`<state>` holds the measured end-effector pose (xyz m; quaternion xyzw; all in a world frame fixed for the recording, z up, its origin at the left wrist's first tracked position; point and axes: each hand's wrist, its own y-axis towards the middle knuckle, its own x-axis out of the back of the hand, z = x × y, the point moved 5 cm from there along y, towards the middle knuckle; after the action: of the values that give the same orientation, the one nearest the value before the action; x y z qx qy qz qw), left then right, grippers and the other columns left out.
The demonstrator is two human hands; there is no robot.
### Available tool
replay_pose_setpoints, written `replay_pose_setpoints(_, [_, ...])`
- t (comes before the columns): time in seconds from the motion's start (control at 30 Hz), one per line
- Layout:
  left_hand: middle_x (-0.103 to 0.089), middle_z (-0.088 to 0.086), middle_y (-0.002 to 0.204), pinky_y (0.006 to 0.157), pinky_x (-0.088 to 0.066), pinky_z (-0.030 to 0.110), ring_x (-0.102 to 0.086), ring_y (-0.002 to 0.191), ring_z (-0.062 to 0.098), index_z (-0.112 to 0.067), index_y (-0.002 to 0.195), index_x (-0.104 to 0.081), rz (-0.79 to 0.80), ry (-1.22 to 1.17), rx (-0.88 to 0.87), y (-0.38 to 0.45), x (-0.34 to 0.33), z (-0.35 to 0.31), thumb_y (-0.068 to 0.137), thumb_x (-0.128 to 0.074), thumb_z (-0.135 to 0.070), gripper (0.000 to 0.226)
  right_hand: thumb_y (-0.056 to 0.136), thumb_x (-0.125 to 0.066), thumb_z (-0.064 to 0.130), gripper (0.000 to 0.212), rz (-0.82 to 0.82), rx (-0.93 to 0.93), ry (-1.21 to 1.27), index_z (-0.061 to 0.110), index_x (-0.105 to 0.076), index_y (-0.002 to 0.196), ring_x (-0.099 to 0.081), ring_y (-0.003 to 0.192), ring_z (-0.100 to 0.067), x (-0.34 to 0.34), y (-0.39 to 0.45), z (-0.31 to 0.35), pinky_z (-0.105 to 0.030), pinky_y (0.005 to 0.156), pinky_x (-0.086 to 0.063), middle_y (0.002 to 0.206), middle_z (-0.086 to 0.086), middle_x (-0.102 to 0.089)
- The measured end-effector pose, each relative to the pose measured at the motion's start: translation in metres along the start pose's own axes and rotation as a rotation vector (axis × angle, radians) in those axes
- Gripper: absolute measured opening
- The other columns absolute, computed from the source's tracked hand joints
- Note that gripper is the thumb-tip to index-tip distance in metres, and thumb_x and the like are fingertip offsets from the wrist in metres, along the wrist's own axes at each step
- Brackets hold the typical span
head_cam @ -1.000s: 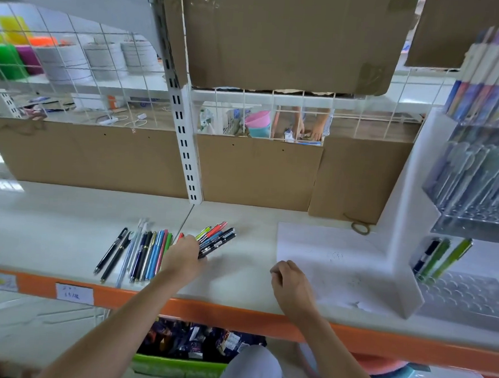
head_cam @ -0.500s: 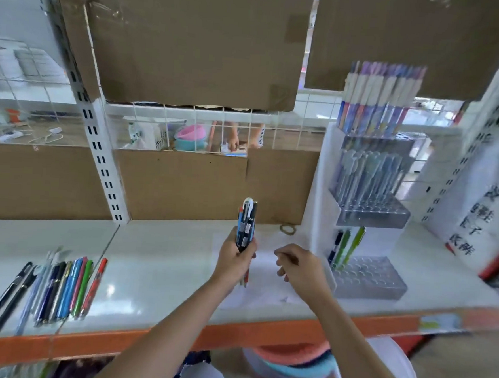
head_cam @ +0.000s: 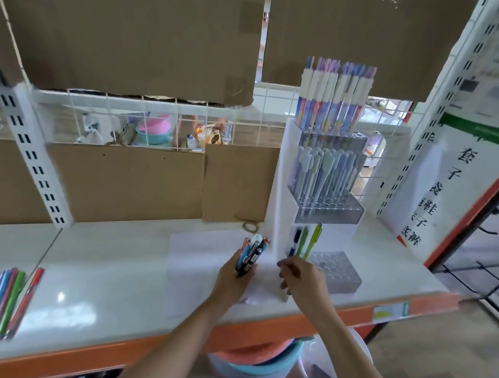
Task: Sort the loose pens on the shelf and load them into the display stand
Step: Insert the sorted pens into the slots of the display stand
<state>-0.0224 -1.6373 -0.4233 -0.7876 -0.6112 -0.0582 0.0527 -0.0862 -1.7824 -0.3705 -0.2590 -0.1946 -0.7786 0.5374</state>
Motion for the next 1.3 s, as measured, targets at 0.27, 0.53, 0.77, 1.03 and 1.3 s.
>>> replay_pose_setpoints(0.27, [-0.061,-0.011,0.095,0.065,-0.037,0.001,-0.056,0.086,0.001,-0.023,0.124,-0.054,0.030,0.121,-0.084,0.008,0.001,0.009,0.091,-0.060,-0.017,0.034,0.087,-0.064,0.009,0.024,-0.061,0.397,-0.001,0.026,-0.068,0.102,-0.054,0.061,-0.002,0.005,0.007,0.064,-0.006,0.061,-0.037,0.074,0.009,-0.057])
replay_pose_setpoints(0.53, [-0.056,-0.017,0.076,0.062,-0.036,0.006,-0.051,0.070,-0.005,-0.022,0.097,-0.057,0.059,0.114,-0.116,0.011,0.004,0.010,0.090,-0.062,-0.016,0.011,0.086,-0.064,0.005,0.014,0.107,0.502,-0.134,0.010,-0.067,0.099,-0.050,0.068,0.001,0.003,0.020,0.084,-0.008,0.064,-0.036,0.082,0.018,-0.042])
replay_pose_setpoints(0.77, [-0.059,-0.016,0.081,0.063,-0.037,0.005,-0.053,0.075,-0.002,-0.024,0.106,-0.057,0.060,0.096,-0.123,0.010,0.004,0.010,0.091,-0.060,-0.019,0.016,0.091,-0.058,0.006,0.016,0.121,0.220,0.408,0.010,-0.046,0.100,-0.066,0.066,-0.017,0.018,0.023,0.090,-0.021,0.056,-0.049,0.077,-0.003,-0.065])
replay_pose_setpoints(1.03, [-0.062,-0.011,0.087,0.064,-0.038,0.004,-0.056,0.082,0.003,-0.024,0.108,-0.057,0.079,0.103,-0.100,0.007,0.004,0.010,0.091,-0.059,-0.021,0.017,0.090,-0.061,0.017,0.017,0.012,0.129,0.184,0.012,-0.060,0.074,-0.048,0.045,-0.002,0.009,0.019,0.080,-0.016,0.048,-0.038,0.059,0.004,-0.059])
replay_pose_setpoints(1.3, [-0.058,-0.003,0.081,0.061,-0.038,0.011,-0.053,0.077,0.013,-0.018,0.103,-0.054,0.056,0.091,-0.070,0.015,0.005,0.013,0.092,-0.058,-0.015,0.012,0.099,-0.039,0.018,0.024,-0.173,0.165,-0.026,-0.001,-0.053,0.101,-0.047,0.062,-0.015,0.107,0.034,0.093,-0.031,0.057,-0.039,0.082,-0.010,-0.057])
